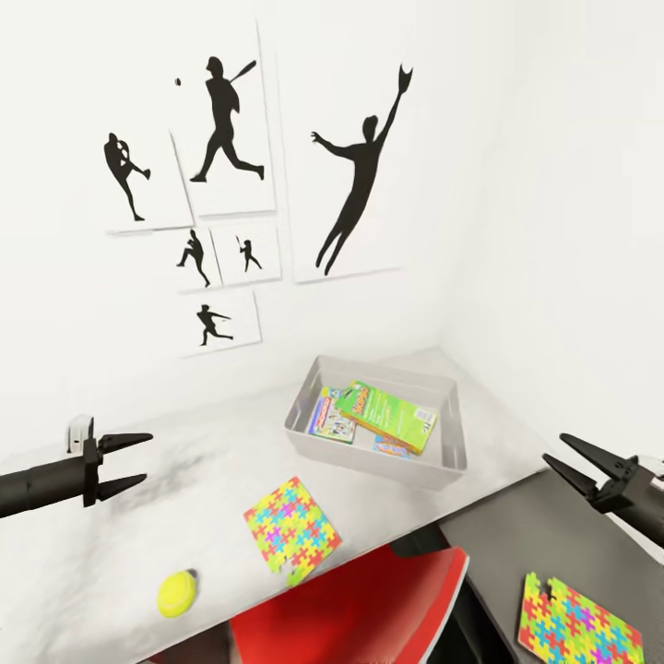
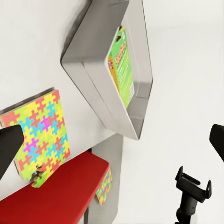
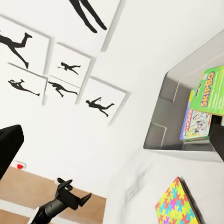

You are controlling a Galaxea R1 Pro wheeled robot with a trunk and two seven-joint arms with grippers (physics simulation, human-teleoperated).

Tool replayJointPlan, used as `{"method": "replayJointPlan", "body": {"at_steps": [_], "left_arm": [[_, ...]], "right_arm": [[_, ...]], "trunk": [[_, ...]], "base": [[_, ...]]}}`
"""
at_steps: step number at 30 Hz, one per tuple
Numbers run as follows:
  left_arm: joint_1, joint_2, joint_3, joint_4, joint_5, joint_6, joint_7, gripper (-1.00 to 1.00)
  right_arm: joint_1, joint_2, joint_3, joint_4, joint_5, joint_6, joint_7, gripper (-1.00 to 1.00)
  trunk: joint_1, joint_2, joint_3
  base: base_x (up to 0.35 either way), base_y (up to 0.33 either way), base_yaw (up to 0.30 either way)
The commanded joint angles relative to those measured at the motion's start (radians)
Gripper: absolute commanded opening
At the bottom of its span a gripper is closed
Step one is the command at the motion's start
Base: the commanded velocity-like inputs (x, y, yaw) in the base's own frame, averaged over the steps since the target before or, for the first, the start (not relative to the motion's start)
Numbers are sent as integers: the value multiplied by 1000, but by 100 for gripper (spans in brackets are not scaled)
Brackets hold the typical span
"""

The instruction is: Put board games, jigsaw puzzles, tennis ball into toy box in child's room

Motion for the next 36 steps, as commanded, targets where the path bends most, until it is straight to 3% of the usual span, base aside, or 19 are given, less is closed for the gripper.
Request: {"method": "replayJointPlan", "body": {"at_steps": [1,7,16,32,36], "left_arm": [[-1,1,-1,0,8,1,5,100],[-1,1,0,0,9,1,5,100],[-1,1,0,0,9,1,5,100],[0,1,0,0,7,1,5,100],[0,1,0,0,7,1,5,100]], "right_arm": [[-1,1,-1,0,6,5,6,100],[-1,6,1,4,10,-63,1,100],[-1,7,3,17,89,-102,8,100],[-1,9,4,18,93,-104,10,100],[-1,21,3,17,96,-105,10,100]], "trunk": [[1,-2,-1],[1,-2,3],[1,-2,4],[1,-2,4],[1,-2,4]], "base": [[-81,9,-96],[-156,3,-66],[-60,4,-15],[-61,26,0],[-81,0,0]]}}
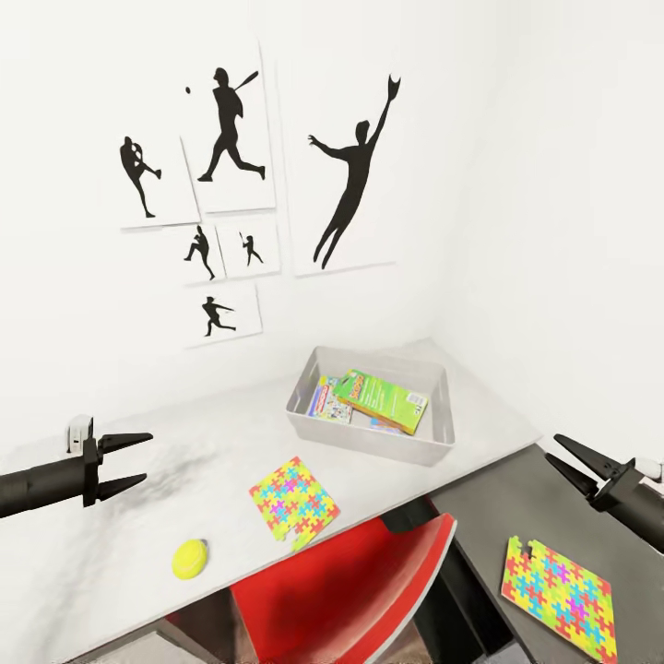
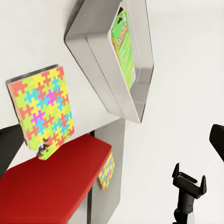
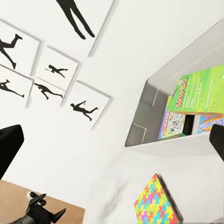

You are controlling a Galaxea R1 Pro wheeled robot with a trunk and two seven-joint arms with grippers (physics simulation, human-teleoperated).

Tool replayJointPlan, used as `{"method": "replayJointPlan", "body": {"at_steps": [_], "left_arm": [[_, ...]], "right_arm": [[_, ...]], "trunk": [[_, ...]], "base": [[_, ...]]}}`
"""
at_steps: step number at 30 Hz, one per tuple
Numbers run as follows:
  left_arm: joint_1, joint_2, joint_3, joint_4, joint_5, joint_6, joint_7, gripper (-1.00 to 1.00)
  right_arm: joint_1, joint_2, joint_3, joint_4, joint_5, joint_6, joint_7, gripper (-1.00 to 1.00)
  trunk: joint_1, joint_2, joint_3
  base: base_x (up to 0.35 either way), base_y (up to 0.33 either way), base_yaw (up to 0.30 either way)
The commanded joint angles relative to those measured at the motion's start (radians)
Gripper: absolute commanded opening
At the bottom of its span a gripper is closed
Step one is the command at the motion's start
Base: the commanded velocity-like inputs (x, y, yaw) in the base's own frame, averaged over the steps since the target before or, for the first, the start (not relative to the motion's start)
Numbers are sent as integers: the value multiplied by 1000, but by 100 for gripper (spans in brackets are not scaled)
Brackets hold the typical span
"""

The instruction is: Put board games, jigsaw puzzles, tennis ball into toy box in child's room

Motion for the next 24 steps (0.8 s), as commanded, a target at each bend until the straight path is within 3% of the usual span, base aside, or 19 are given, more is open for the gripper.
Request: {"method": "replayJointPlan", "body": {"at_steps": [1,24], "left_arm": [[-1,1,-2,0,8,1,5,100],[0,1,-2,0,8,1,5,100]], "right_arm": [[-1,1,-1,0,2,6,3,100],[-1,4,1,1,3,6,3,100]], "trunk": [[0,-2,-2],[0,-2,-2]], "base": [[-54,0,0],[-45,34,0]]}}
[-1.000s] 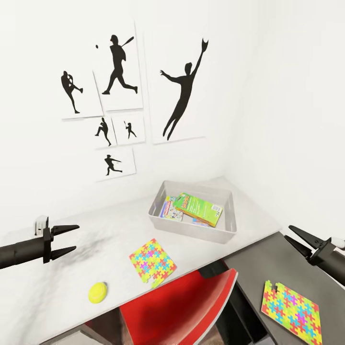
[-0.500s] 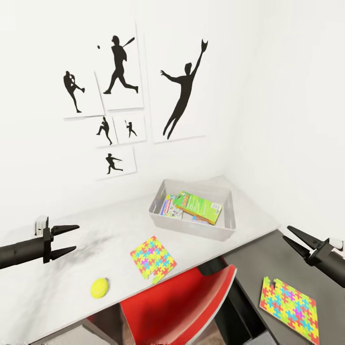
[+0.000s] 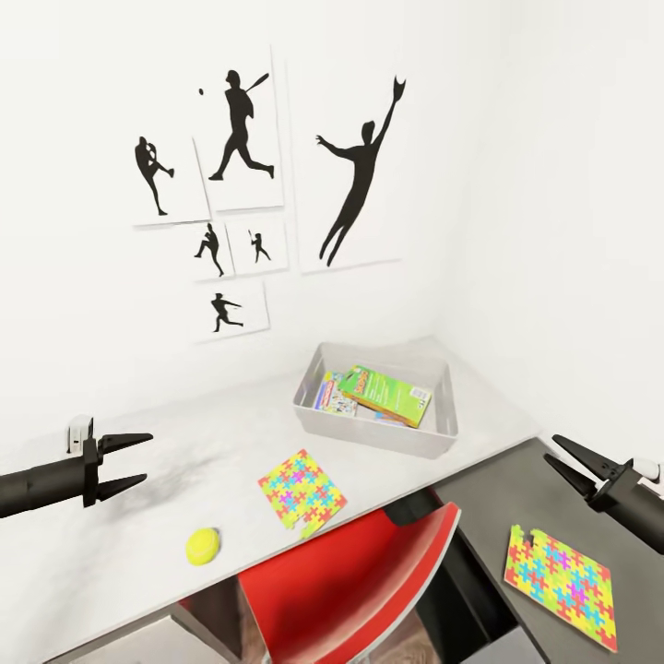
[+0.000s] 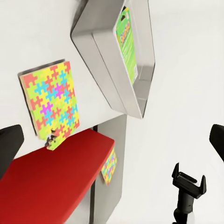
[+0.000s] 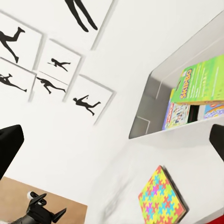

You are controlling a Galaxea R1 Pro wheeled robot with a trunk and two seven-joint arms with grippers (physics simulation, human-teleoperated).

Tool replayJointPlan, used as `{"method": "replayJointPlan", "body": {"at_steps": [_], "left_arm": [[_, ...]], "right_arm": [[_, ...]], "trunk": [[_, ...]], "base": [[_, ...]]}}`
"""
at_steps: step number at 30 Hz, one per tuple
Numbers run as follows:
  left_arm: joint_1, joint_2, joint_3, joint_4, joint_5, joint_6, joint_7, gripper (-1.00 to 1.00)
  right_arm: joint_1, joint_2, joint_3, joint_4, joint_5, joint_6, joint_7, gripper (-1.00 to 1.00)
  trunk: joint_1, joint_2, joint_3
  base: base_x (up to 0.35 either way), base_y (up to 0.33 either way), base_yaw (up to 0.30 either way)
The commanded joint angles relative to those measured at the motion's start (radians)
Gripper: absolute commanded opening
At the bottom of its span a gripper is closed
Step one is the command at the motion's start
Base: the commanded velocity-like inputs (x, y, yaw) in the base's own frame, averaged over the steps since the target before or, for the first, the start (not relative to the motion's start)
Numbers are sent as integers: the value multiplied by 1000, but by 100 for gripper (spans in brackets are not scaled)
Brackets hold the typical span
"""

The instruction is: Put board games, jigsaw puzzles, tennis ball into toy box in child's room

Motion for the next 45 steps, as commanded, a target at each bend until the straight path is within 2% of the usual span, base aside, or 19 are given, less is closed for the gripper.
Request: {"method": "replayJointPlan", "body": {"at_steps": [1,23,29,36,39,45], "left_arm": [[-1,1,-2,0,8,1,5,100],[-2,3,3,-17,11,1,1,100],[-2,4,29,-30,12,1,-1,100],[-2,2,32,-77,13,1,-1,100],[-2,3,36,-117,15,1,-1,100],[-3,2,35,-130,15,1,-1,100]], "right_arm": [[-1,0,-1,0,2,6,3,100],[-1,-2,-5,5,2,6,3,100],[-1,-3,-8,5,2,5,3,100],[-1,-4,-10,5,2,4,1,100],[-1,-4,-22,13,2,4,1,100],[-1,-4,-66,24,2,8,2,100]], "trunk": [[1,-2,-2],[1,-2,-2],[1,-2,-1],[1,-2,1],[1,-2,3],[1,-2,5]], "base": [[-1,192,0],[0,46,-1],[0,0,-184],[0,0,-269],[0,0,-278],[0,0,-280]]}}
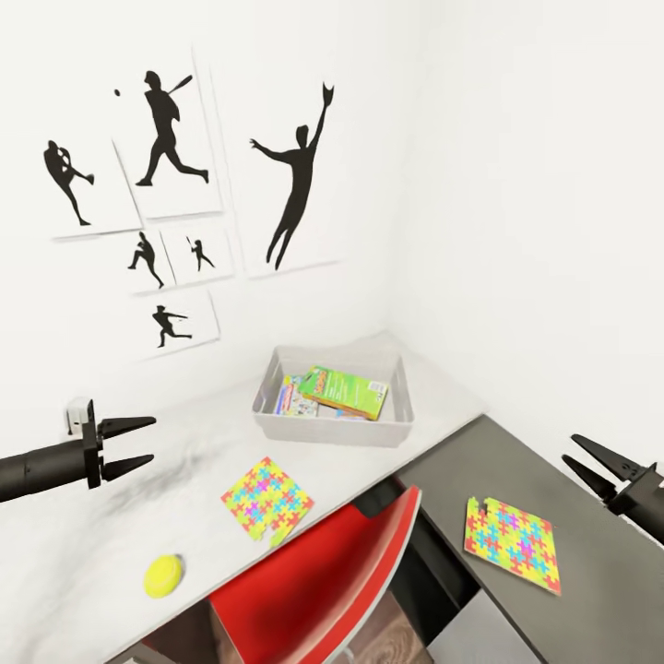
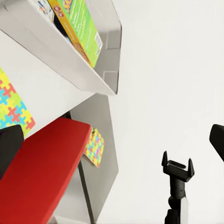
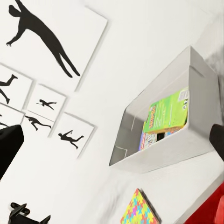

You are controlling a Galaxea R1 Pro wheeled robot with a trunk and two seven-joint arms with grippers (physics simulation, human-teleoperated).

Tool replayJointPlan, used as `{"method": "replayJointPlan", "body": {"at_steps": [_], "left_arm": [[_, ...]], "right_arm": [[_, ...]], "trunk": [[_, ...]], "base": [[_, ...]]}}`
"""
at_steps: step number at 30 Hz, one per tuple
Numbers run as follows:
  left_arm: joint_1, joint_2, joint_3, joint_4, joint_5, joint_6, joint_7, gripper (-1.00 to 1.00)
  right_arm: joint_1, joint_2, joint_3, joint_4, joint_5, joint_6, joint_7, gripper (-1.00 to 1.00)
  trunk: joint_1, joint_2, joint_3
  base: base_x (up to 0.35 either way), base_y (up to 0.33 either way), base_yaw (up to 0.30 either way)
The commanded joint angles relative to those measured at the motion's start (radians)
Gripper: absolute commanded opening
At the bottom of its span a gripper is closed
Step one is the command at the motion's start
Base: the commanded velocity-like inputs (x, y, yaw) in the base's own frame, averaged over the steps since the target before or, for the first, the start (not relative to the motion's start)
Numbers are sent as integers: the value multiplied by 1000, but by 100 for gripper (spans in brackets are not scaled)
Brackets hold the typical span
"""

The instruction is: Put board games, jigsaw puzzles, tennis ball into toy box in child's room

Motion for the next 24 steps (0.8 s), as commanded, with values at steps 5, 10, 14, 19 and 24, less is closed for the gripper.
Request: {"method": "replayJointPlan", "body": {"at_steps": [5,10,14,19,24], "left_arm": [[-1,1,-2,-1,6,1,5,100],[-1,1,-2,-1,9,1,5,100],[-1,1,-2,-1,8,1,5,100],[-1,1,-2,-1,7,1,5,100],[0,1,-2,-1,8,1,5,100]], "right_arm": [[-1,0,-15,2,3,8,2,100],[-1,1,-17,-5,0,12,0,100],[-1,2,-13,-9,-3,15,-1,100],[-1,1,-12,-10,-6,18,-2,100],[-1,1,-12,-9,-7,19,-2,100]], "trunk": [[1,-2,0],[1,-2,0],[1,-2,0],[1,-2,0],[1,-2,0]], "base": [[0,0,-192],[0,0,-41],[0,0,-8],[0,0,-88],[0,0,-235]]}}
